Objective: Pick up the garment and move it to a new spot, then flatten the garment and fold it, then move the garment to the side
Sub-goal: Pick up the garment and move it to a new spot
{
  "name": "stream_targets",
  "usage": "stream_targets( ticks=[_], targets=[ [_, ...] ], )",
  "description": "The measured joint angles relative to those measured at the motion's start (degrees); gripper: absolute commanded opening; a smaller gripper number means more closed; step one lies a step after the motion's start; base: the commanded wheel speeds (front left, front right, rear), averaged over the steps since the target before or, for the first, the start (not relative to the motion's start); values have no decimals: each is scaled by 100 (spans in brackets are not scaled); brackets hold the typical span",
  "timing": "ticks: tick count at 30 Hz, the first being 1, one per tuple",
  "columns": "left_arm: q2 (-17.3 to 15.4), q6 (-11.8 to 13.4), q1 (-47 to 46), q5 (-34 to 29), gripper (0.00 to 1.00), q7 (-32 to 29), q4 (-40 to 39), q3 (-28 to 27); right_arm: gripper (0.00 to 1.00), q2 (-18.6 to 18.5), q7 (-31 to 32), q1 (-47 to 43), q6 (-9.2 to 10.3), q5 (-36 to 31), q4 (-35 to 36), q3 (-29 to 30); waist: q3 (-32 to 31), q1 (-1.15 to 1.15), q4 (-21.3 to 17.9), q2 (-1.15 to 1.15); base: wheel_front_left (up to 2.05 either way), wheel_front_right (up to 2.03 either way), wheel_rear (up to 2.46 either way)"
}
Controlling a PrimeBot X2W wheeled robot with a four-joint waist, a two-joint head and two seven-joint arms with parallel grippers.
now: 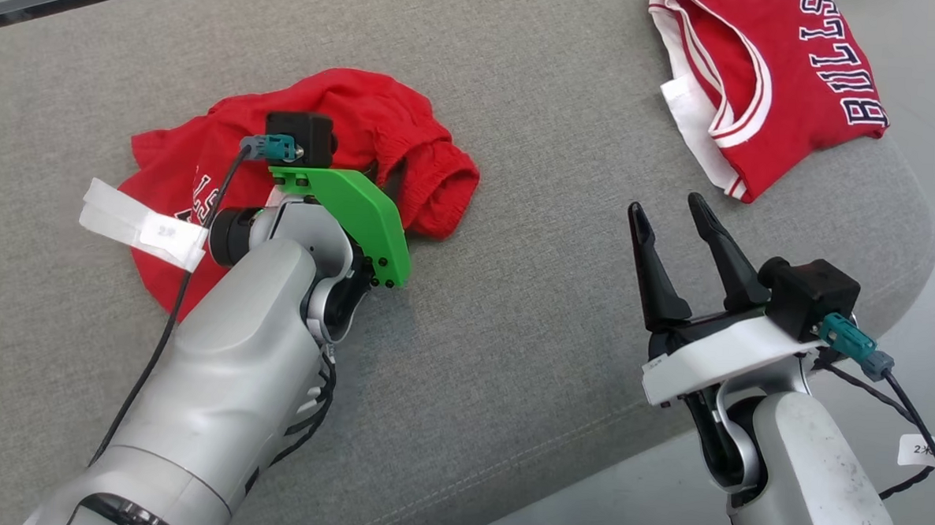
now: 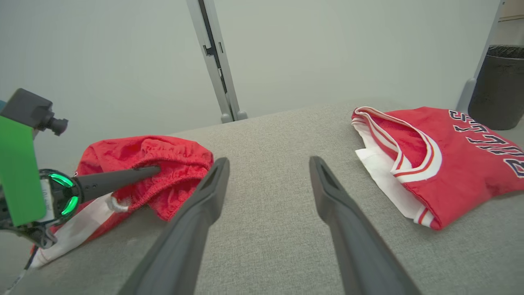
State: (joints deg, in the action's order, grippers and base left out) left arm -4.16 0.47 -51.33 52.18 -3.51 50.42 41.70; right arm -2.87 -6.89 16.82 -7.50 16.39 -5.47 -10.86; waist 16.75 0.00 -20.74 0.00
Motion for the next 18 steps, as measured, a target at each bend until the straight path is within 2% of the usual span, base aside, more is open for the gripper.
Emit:
stream_targets(
  ticks=[4,9,13,18],
  targets=[
    [89,-111,-50,1,100,258,241,91,100,-2,-30,-2,0,-24,-94,44,15,0,-15,0,0,0,0],
    [113,-199,-69,-3,100,657,318,248,100,1,-26,-19,0,-148,-160,13,-66,0,149,0,0,0,0],
    [121,-250,141,-21,100,975,103,480,100,2,27,-85,0,-216,-242,-37,-191,0,398,0,0,0,0],
    [125,-189,649,82,100,1321,-303,694,100,-76,151,-108,0,-296,-348,-366,-405,0,852,0,0,0,0]
  ],
)
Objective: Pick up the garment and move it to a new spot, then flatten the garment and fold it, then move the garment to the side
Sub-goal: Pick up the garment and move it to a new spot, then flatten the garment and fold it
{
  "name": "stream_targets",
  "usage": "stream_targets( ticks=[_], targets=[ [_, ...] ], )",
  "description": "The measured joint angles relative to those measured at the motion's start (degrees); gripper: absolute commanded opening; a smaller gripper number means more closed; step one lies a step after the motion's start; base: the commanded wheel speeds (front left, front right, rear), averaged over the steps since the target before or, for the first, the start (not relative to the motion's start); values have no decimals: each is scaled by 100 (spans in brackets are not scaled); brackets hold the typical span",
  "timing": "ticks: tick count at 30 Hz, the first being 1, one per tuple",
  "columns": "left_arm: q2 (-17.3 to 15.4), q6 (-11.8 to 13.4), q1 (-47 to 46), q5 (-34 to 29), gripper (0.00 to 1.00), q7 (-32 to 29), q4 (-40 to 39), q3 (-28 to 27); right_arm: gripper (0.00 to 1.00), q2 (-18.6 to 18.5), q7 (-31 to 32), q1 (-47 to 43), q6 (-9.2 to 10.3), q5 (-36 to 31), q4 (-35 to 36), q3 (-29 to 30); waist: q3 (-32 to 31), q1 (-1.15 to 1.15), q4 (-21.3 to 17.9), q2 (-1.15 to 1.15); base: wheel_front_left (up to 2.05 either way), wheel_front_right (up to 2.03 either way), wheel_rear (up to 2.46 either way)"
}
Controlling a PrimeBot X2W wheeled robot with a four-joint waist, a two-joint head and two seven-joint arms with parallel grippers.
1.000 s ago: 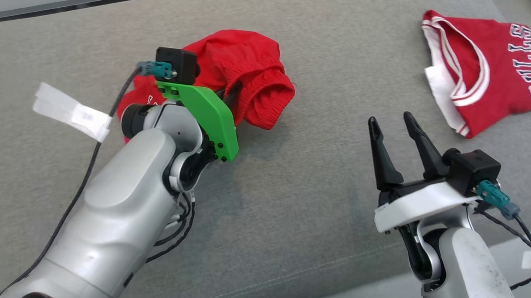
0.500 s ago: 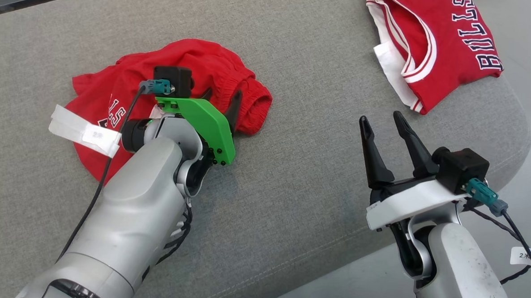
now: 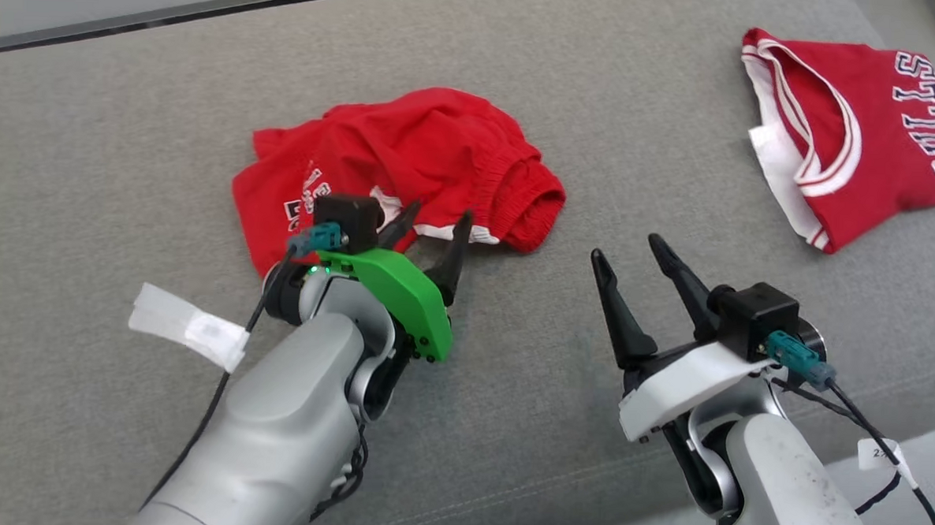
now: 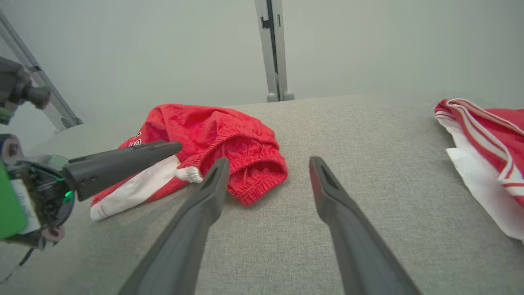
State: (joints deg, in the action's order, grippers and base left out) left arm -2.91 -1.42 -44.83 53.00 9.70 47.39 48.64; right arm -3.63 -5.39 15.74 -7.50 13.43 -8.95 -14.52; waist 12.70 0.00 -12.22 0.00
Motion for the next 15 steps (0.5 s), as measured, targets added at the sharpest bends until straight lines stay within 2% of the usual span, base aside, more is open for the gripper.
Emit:
stream_targets(
  ticks=[7,10,15],
  targets=[
    [-14,222,622,29,100,304,-528,49,100,-381,163,154,0,7,-363,-347,-241,0,600,0,0,0,0],
    [-60,344,966,24,100,361,-840,48,100,-570,210,336,-1,7,-708,-469,-345,0,896,0,0,0,0],
    [-204,537,1444,40,100,400,-1351,73,100,-644,141,673,0,180,-1416,-476,-488,0,1365,0,0,0,0]
  ],
)
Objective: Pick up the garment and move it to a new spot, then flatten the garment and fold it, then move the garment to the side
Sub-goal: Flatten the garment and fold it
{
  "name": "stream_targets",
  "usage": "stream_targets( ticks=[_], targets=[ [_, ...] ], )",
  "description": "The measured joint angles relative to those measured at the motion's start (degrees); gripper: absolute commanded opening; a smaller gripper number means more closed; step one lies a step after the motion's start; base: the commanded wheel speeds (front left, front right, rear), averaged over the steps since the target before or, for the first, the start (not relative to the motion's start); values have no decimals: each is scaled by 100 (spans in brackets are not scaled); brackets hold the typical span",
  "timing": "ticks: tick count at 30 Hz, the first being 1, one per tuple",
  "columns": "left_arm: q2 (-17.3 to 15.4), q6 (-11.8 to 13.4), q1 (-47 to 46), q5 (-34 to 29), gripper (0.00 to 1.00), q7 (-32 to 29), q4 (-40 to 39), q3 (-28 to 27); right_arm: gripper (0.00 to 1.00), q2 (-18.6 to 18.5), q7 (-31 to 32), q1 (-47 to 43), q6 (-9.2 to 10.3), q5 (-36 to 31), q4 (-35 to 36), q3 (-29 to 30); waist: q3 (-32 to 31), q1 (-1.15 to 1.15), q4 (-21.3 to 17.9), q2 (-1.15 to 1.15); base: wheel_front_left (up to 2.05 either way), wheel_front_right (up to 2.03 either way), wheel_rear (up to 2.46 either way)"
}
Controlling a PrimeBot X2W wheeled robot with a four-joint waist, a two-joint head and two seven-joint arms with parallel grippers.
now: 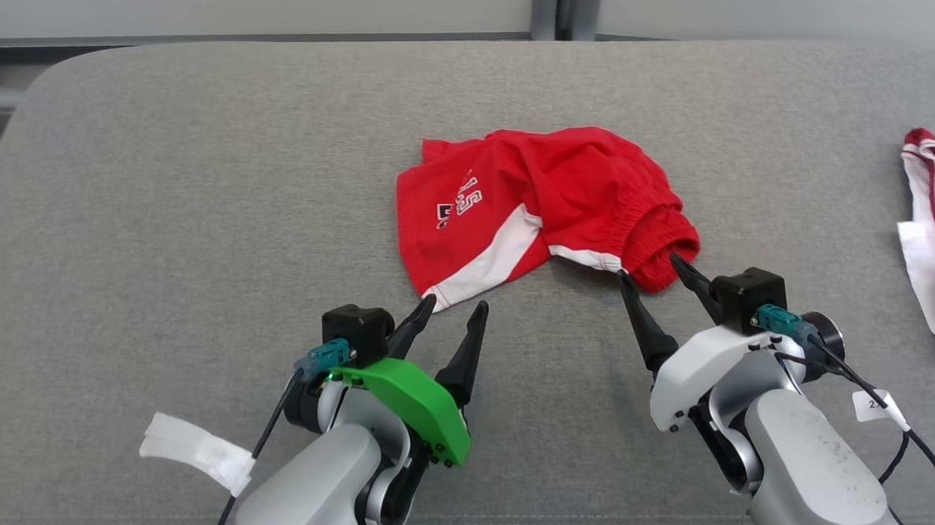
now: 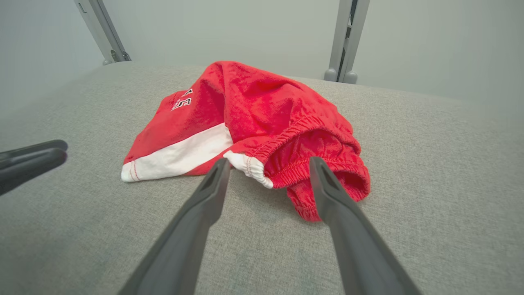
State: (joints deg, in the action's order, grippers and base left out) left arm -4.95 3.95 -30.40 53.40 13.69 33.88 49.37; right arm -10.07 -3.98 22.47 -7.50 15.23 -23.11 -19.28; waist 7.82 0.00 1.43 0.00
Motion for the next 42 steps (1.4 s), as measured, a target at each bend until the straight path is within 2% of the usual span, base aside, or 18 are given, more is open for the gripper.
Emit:
stream_targets(
  ticks=[9,16,18,21,22,23,24,31,37,42],
  targets=[
    [-488,419,437,-67,100,-51,-791,23,100,-122,-143,560,0,410,-1281,-120,-120,0,710,0,0,0,0],
    [-646,612,588,-66,100,-100,-1237,-20,100,-164,-208,889,0,697,-2041,-312,-88,0,1027,0,0,0,0],
    [-692,644,631,-58,100,-102,-1313,-36,51,-165,-230,970,-1,804,-2172,-400,-69,0,1058,0,0,0,0],
    [-734,682,646,-48,100,-103,-1400,-69,23,-204,-334,1083,0,907,-2308,-576,-58,0,1060,0,0,0,0],
    [-748,713,657,-41,100,-102,-1429,-88,23,-213,-380,1130,0,958,-2317,-630,-56,0,1052,0,0,0,0],
    [-767,723,670,-30,100,-102,-1459,-108,6,-210,-412,1190,0,1028,-2319,-692,-57,0,1037,0,0,0,0],
    [-789,744,686,-14,100,-101,-1482,-124,0,-196,-448,1240,0,1114,-2303,-753,-59,0,1019,0,0,0,0],
    [-858,835,810,36,100,-74,-1578,-229,0,-219,-448,1592,0,1785,-1758,-1265,-132,0,842,0,0,0,0],
    [-912,875,951,98,100,-44,-1636,-302,0,-377,16,1690,0,2965,-547,-1538,-247,0,650,0,0,0,0],
    [-940,923,1026,147,100,-24,-1686,-370,0,-623,470,1685,1,3897,548,-1312,-352,0,471,0,0,0,0]
  ],
)
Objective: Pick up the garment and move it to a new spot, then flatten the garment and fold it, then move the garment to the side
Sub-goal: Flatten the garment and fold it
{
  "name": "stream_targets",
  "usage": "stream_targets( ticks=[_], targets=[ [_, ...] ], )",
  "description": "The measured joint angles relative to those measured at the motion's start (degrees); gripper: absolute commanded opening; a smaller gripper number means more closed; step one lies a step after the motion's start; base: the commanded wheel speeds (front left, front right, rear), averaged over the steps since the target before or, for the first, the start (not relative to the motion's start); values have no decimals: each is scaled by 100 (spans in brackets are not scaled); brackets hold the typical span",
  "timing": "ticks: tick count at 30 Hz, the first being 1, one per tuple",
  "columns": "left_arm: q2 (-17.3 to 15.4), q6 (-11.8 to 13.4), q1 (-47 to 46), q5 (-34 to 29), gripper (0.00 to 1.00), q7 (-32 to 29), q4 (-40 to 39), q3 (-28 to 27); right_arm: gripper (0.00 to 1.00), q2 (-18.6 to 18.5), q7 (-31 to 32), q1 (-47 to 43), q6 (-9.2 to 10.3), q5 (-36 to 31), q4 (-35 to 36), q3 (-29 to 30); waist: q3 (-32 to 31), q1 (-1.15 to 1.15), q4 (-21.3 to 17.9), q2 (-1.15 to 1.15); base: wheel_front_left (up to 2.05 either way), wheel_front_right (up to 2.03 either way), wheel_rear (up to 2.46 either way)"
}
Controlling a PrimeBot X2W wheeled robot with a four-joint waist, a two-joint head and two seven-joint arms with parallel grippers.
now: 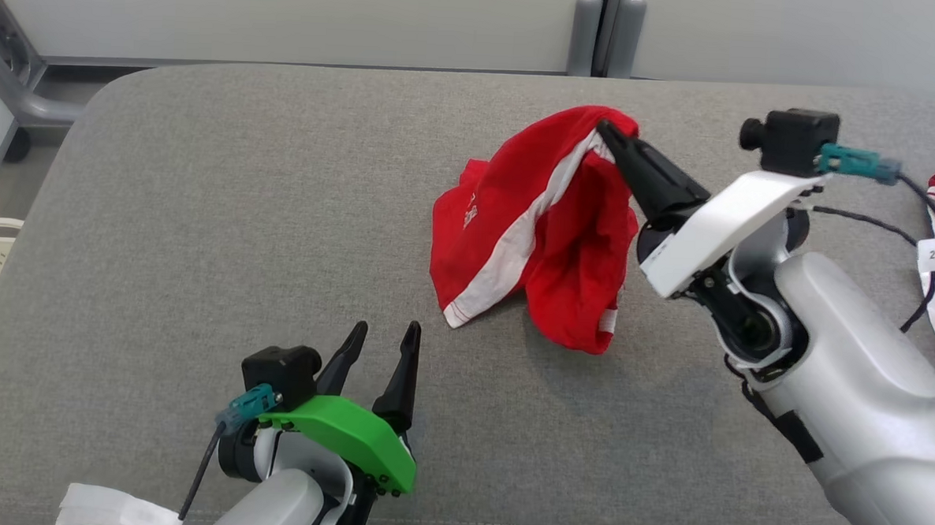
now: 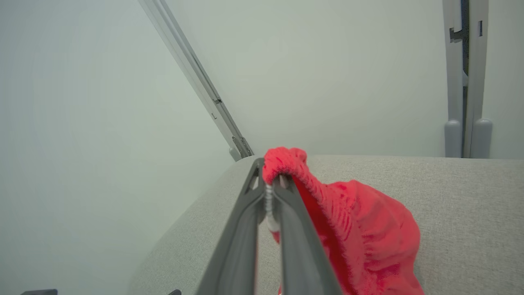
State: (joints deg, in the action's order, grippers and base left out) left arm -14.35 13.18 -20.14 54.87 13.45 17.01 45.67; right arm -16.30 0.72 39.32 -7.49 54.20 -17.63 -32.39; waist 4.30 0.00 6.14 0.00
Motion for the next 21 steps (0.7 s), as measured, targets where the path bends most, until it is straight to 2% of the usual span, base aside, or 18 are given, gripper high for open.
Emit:
stream_targets(
  ticks=[3,5,7,10,16,21],
  targets=[
    [-11,19,42,4,100,9,-36,-22,0,-190,269,-77,0,380,367,343,-49,0,-105,0,0,0,0],
    [-14,21,46,4,100,23,-59,-29,0,-374,403,-222,0,407,367,554,-66,0,-159,0,0,0,0],
    [-18,36,44,4,100,23,-100,-32,0,-533,560,-511,1,417,-2,914,-37,0,-205,0,0,0,0],
    [-27,35,36,3,100,22,-109,-24,0,-563,738,-695,1,405,-456,1045,46,0,-212,0,0,0,0],
    [-34,10,-84,-36,100,-27,-112,24,0,-631,879,-742,1,303,-1339,1098,238,0,-183,0,0,0,0],
    [-26,-21,-163,-75,100,-55,-85,82,0,-829,888,-589,0,282,-1777,1026,418,0,-128,0,0,0,0]
  ],
)
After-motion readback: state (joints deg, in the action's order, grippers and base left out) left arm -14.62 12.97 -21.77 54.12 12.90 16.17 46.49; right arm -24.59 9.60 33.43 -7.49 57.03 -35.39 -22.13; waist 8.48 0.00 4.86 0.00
